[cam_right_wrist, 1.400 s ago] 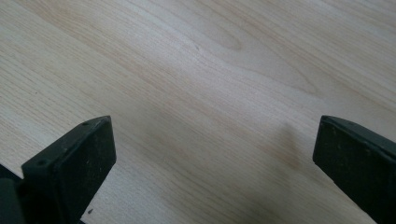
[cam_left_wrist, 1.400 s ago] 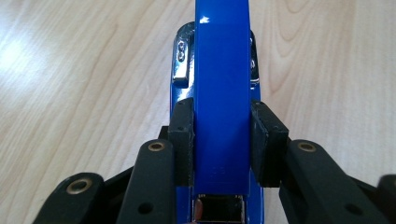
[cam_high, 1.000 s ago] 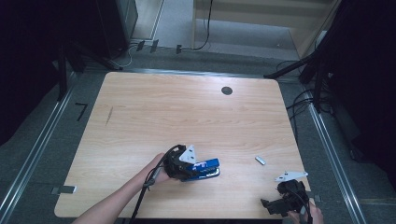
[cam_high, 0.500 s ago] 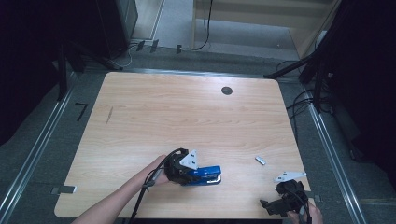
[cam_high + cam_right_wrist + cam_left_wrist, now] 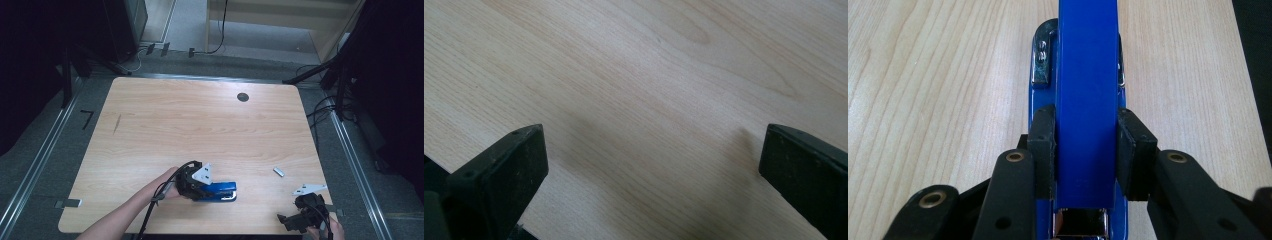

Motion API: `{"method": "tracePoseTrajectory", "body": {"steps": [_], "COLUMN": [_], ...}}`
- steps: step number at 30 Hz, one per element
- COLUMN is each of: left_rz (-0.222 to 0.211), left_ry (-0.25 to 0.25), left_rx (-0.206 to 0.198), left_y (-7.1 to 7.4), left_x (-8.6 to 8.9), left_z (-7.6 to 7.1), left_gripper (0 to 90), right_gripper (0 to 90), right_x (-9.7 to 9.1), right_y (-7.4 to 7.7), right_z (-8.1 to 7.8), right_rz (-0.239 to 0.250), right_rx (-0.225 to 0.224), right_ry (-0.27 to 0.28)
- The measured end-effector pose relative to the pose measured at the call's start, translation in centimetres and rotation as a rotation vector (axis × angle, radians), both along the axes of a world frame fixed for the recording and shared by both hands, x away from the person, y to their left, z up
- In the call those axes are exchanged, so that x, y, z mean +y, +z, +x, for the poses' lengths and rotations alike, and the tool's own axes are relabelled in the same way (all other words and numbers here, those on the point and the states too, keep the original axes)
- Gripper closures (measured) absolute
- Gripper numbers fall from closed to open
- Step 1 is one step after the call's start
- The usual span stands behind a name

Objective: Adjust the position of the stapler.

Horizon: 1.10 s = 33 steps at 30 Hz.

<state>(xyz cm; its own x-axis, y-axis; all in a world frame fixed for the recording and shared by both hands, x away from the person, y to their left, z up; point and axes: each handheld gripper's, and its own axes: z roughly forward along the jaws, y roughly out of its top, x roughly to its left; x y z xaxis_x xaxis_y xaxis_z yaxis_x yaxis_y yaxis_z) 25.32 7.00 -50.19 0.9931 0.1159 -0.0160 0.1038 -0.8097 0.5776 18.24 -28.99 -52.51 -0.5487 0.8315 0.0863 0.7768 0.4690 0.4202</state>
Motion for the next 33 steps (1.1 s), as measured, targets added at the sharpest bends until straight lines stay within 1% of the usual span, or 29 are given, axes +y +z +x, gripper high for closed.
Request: {"method": "tracePoseTrajectory", "body": {"steps": [2,5,7,8,12,17,21,24,26,27,33], "left_rz": [0.008,0.01,0.008,0.011,0.008,0.018,0.023,0.023,0.021,0.026,0.027], "left_ry": [-0.001,-0.006,0.0,-0.001,-0.008,-0.011,-0.004,-0.012,-0.013,-0.015,-0.014], "left_rx": [-0.002,-0.003,0.001,-0.005,-0.001,-0.001,0.0,0.004,0.008,0.007,0.012], "left_y": [0.0,0.1,0.1,0.1,0.1,0.1,0.2,0.2,0.2,0.2,0.2], "left_x": [0.0,0.1,0.1,0.2,0.3,0.4,0.4,0.4,0.5,0.5,0.6], "left_z": [-0.1,-0.2,-0.4,-0.5,-0.8,-1.0,-1.2,-1.4,-1.5,-1.6,-1.8], "left_gripper": [67.0,66.9,66.9,66.9,66.9,66.8,66.8,66.8,66.7,66.7,66.5], "right_gripper": [0.0,0.0,0.0,0.0,0.0,0.0,0.0,0.0,0.0,0.1,0.0], "right_x": [0.0,0.2,0.3,0.3,0.4,0.6,0.7,0.7,0.7,0.7,0.8], "right_y": [0.1,0.1,0.1,0.1,0.0,0.0,-0.1,-0.2,-0.1,-0.1,-0.1], "right_z": [0.0,0.0,-0.1,-0.1,-0.1,-0.2,-0.2,-0.2,-0.3,-0.3,-0.3], "right_rz": [0.003,0.002,-0.002,-0.002,-0.008,-0.01,-0.018,-0.022,-0.019,-0.02,-0.019], "right_rx": [-0.005,-0.006,-0.008,-0.008,0.0,0.002,0.008,0.015,0.011,0.006,0.005], "right_ry": [0.004,0.007,0.01,0.01,0.01,0.019,0.021,0.024,0.025,0.028,0.033]}}
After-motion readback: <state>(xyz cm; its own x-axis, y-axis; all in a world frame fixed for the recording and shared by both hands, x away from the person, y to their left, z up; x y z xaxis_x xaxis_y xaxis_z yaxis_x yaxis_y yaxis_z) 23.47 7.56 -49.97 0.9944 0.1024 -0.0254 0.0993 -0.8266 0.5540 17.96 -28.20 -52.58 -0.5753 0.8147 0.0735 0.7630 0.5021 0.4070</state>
